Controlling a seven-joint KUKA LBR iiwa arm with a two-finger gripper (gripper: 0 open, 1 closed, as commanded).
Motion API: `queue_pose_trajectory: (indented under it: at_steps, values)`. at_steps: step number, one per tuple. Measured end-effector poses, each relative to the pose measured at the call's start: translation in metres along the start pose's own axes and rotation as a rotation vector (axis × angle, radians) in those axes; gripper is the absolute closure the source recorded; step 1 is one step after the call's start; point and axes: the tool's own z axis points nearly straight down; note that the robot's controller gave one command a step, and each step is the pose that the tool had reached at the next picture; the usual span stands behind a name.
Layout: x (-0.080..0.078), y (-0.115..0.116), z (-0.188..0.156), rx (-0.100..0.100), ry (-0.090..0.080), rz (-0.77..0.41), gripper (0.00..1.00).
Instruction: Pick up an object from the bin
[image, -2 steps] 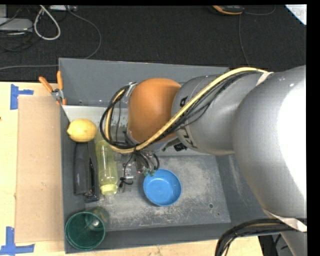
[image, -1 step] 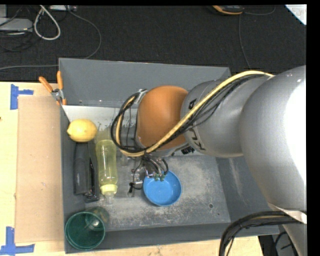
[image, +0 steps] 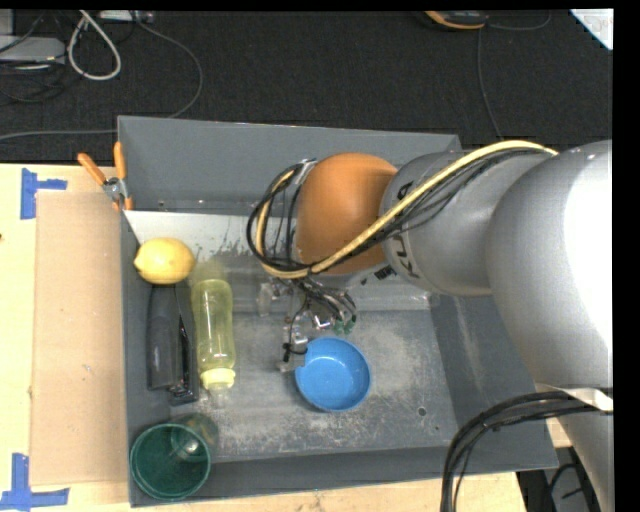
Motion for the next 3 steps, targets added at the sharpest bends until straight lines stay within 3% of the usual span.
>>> queue_pose_trajectory:
  at_steps: [1,2,3]
  values:
    - [0.021,0.008,0.019,0.003,0.012,0.226,0.00]
    - [0.049,-0.004,0.018,-0.001,0.006,-0.289,0.00]
    - [0.027,-0.011,-0.016,0.000,0.008,0.080,0.00]
